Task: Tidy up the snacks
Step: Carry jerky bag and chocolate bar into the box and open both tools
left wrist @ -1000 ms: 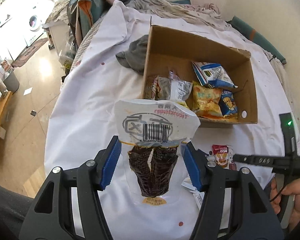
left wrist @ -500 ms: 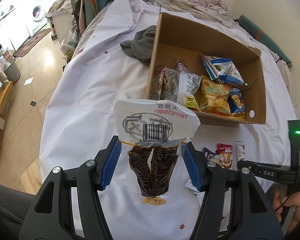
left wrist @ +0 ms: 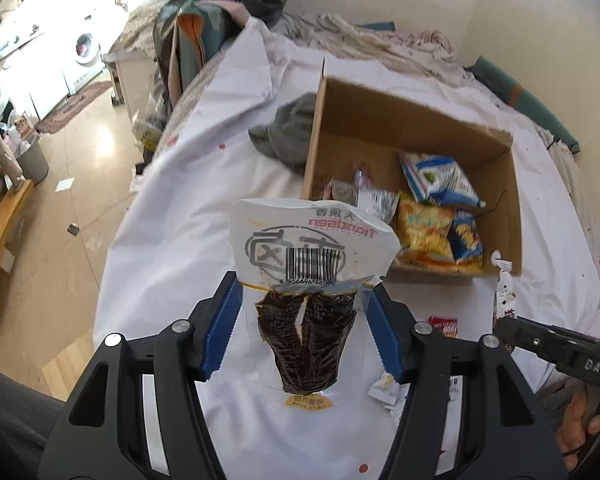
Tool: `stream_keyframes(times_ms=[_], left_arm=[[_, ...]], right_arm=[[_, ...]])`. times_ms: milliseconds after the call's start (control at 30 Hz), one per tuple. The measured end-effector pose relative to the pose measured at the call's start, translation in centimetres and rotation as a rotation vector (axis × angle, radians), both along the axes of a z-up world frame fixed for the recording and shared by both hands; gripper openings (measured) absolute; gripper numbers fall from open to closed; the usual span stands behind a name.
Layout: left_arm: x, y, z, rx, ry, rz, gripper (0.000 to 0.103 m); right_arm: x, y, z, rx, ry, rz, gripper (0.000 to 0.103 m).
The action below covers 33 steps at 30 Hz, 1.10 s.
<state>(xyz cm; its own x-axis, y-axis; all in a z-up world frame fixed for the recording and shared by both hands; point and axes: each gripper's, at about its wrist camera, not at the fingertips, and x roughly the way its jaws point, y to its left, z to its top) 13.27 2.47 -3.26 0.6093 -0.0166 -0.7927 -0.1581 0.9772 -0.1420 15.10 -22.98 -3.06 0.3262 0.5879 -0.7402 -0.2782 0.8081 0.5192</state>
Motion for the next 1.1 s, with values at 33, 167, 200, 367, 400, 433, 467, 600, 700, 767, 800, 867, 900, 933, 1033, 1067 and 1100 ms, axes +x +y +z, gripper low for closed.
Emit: stream_keyframes(times_ms=[33, 167, 200, 367, 400, 433, 467, 600, 700, 767, 800, 867, 900, 933, 1033, 1067, 1100], left_arm=[[0.1, 0.0, 0.5, 0.003, -0.013, -0.002, 0.058], [1.0, 0.4, 2.6, 0.006, -0.051, 0.004, 0.058], [1.3, 0.5, 2.9, 0.001, -0.057, 0.004, 0.058], [3.2, 0.3, 5.4, 0.014, -0.103, -0.016, 0.058], [3.6, 0.3, 5.8, 0.019, -0.111, -0.022, 0.058], [4.1, 0.2, 6.2, 0.027, -0.124, -0.031, 0.058], [4.5, 0.0, 6.5, 0.034, -0.134, -0.038, 0.058], [6.8, -0.8, 7.3, 0.056, -0.155, -0.064, 0.058], [8.3, -1.6, 7.5, 0.061, -0.161, -0.084, 0.058], [9.1, -2.2, 7.3, 0.067, -0.162, -0.099, 0.058], [9.5, -2.6, 7.2, 0.072, -0.161, -0.107, 0.058], [10.6, -3.3, 6.7, 0.078, -0.156, -0.12, 0.058], [11.1, -3.6, 6.3, 0.079, -0.151, -0.124, 0.058], [11.4, -3.8, 6.0, 0.08, -0.148, -0.125, 0.058], [12.4, -4.4, 4.6, 0.085, -0.14, -0.124, 0.058], [12.5, -4.5, 4.1, 0.092, -0.148, -0.122, 0.058], [12.5, -4.5, 3.5, 0.1, -0.155, -0.121, 0.058]], right_arm=[[0.0, -0.2, 0.5, 0.015, -0.022, -0.008, 0.018], [0.8, -0.9, 1.9, 0.071, -0.085, -0.069, 0.018], [1.1, -1.4, 2.3, 0.074, -0.102, -0.09, 0.018], [2.2, -3.4, 4.3, 0.058, -0.174, -0.158, 0.018], [2.3, -3.7, 4.4, 0.053, -0.179, -0.168, 0.018], [2.6, -4.3, 4.6, 0.051, -0.18, -0.176, 0.018], [3.2, -4.5, 4.7, 0.046, -0.18, -0.187, 0.018], [4.8, -5.0, 4.3, 0.029, -0.17, -0.206, 0.018], [5.9, -4.5, 3.9, -0.001, -0.157, -0.204, 0.018], [7.1, -4.2, 3.4, -0.021, -0.146, -0.201, 0.018], [7.4, -4.1, 3.2, -0.027, -0.142, -0.198, 0.018], [8.2, -3.7, 2.6, -0.044, -0.13, -0.192, 0.018], [8.7, -3.6, 2.2, -0.054, -0.118, -0.189, 0.018], [9.2, -3.4, 1.6, -0.062, -0.103, -0.185, 0.018], [9.7, -3.0, 0.2, -0.08, -0.058, -0.18, 0.018], [9.8, -3.0, -0.1, -0.08, -0.047, -0.179, 0.018], [9.8, -2.9, -0.4, -0.082, -0.036, -0.176, 0.018]])
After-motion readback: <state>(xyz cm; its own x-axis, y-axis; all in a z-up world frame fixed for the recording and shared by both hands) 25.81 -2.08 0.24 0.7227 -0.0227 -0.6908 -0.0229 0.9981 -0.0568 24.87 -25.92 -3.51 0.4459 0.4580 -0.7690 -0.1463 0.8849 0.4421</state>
